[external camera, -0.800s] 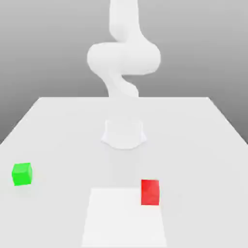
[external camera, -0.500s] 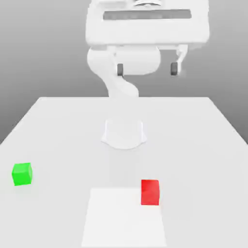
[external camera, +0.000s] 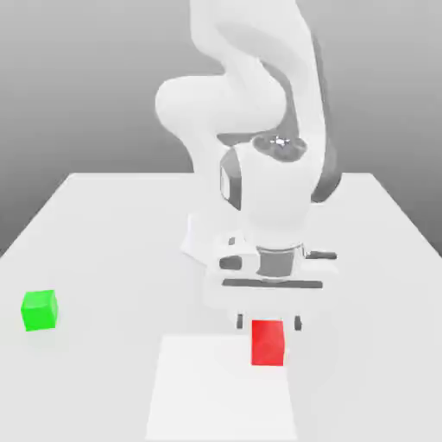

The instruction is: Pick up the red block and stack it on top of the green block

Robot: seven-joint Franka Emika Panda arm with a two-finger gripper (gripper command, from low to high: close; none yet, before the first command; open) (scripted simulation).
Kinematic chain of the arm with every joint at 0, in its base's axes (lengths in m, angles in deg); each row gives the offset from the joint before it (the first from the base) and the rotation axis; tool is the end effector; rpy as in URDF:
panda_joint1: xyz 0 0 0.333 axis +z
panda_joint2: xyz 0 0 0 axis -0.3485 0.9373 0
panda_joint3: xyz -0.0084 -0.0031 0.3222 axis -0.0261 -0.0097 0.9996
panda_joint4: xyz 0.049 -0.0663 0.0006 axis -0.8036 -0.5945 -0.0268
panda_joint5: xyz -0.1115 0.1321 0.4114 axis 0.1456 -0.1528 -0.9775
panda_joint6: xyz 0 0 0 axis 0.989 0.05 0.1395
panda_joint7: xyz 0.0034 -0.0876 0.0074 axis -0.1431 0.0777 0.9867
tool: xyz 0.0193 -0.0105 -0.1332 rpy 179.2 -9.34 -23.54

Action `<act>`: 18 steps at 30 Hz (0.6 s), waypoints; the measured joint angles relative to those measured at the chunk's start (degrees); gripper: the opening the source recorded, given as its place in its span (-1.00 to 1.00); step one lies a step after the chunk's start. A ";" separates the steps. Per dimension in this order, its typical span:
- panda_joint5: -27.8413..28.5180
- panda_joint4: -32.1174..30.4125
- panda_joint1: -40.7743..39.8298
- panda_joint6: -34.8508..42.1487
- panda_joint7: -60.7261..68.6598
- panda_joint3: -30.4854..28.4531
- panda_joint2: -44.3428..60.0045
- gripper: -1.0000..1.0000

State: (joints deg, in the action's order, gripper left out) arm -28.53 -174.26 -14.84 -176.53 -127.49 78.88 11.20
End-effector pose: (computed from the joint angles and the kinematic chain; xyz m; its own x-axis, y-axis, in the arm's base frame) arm 0.3560 0.0762 0.0789 0.6732 -0.7395 -0.0007 -0.7395 -0.6732 -0.0015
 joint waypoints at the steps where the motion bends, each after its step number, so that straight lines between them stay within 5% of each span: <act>1: 0.66 0.23 1.00 -1.43 -0.48 -1.16 1.67 -1.00; 8: 0.96 0.26 1.14 -1.66 -0.74 -1.34 1.89 -1.00; 14: -5.22 -1.35 -0.48 7.67 3.71 1.95 -9.12 -1.00; 18: -6.28 -0.56 -7.04 12.16 2.91 -1.92 -12.83 -1.00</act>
State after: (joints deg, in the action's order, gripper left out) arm -34.81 -174.82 -21.88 -164.38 -124.58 76.96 -1.63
